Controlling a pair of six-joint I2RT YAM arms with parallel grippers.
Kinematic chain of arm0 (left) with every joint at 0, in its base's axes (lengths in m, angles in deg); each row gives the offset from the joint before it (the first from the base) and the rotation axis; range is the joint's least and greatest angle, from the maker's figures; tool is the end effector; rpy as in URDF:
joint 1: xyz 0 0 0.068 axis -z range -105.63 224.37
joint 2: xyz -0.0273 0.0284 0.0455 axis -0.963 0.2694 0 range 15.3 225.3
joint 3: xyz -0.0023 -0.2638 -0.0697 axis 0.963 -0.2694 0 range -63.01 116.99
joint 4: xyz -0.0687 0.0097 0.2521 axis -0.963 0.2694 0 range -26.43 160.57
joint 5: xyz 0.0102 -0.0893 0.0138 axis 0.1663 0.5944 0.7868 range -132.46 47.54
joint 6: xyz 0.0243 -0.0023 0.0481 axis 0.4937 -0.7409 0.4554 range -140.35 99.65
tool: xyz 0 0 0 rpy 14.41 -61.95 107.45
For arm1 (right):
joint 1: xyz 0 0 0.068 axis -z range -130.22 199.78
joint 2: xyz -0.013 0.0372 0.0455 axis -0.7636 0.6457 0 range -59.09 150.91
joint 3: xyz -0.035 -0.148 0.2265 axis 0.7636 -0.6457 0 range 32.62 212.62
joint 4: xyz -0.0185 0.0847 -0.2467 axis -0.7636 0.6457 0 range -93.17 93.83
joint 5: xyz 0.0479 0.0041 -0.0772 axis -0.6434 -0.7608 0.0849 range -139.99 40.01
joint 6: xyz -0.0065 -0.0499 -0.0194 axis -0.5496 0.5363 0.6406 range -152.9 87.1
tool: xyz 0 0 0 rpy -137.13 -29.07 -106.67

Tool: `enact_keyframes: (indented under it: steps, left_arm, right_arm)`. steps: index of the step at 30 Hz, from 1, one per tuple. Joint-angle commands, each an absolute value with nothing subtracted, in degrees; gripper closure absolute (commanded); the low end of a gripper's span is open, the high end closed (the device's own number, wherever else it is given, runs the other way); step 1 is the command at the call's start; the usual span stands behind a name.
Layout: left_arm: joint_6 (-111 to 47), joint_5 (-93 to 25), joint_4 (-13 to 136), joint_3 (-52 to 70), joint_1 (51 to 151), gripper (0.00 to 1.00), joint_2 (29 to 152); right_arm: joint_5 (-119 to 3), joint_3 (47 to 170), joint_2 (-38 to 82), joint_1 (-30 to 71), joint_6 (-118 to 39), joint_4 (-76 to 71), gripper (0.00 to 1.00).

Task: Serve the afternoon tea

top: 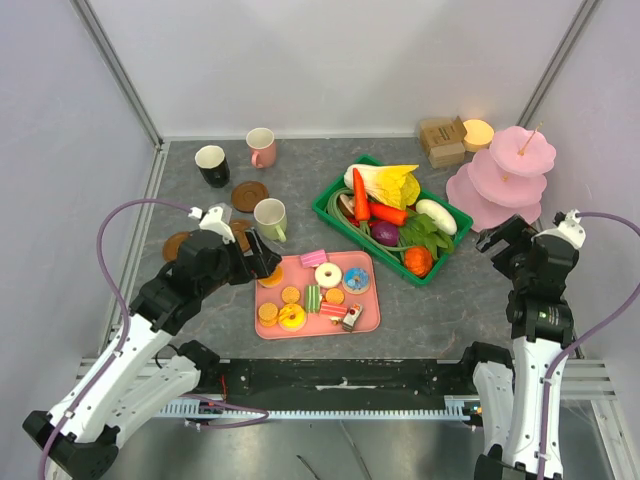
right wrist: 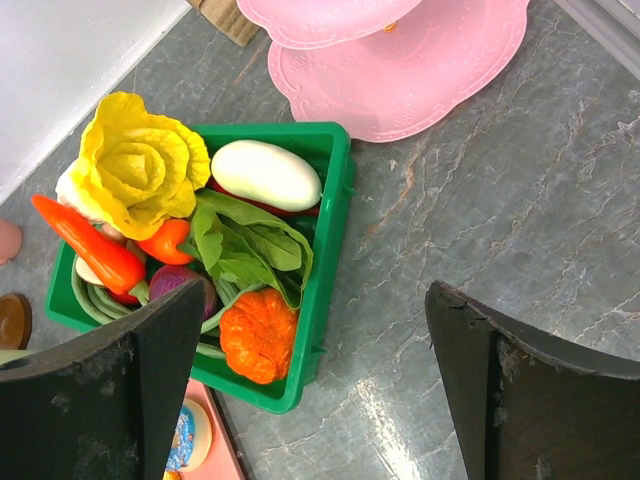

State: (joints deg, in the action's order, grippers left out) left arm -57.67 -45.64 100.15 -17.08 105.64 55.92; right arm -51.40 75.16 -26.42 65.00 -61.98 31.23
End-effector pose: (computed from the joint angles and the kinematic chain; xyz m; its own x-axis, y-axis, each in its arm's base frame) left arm 0.1306 -0.0770 0.3110 -0.6424 -0.3180 -0.6972 0.1110 0.8616 -0.4953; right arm 0.1243 -0.0329 0.3117 -0.2330 0.5669 -0.7902 0.4051 0.7952 0.4511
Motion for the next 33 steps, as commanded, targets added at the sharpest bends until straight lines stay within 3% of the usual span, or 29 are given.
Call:
enact_keyframes:
  steps: [1, 16, 24, 27, 33]
  left_arm:
    - [-58.41, -46.94, 101.71, -15.20, 105.75, 0.04, 53.72]
    - [-59.81, -46.85, 102.42, -16.26, 105.83, 0.04, 51.78]
    - [-59.99, -46.41, 101.10, -18.10, 105.83, 0.04, 51.51]
    - [-59.99, -46.06, 99.17, -19.33, 105.75, 0.04, 51.60]
    - [-59.82, -45.01, 97.93, -20.30, 105.83, 0.04, 52.57]
  right_arm:
    - [-52.45, 76.12, -27.35, 65.07, -61.46, 32.08, 0.02]
    - [-52.54, 74.72, -27.71, 65.07, -63.22, 35.77, 0.02]
    - [-59.13, 66.90, -22.71, 64.98, -65.68, 37.88, 0.03]
    - [-64.66, 62.86, -20.51, 64.02, -68.40, 33.33, 0.08]
    - [-60.63, 60.65, -15.59, 57.09, -73.84, 24.97, 0.11]
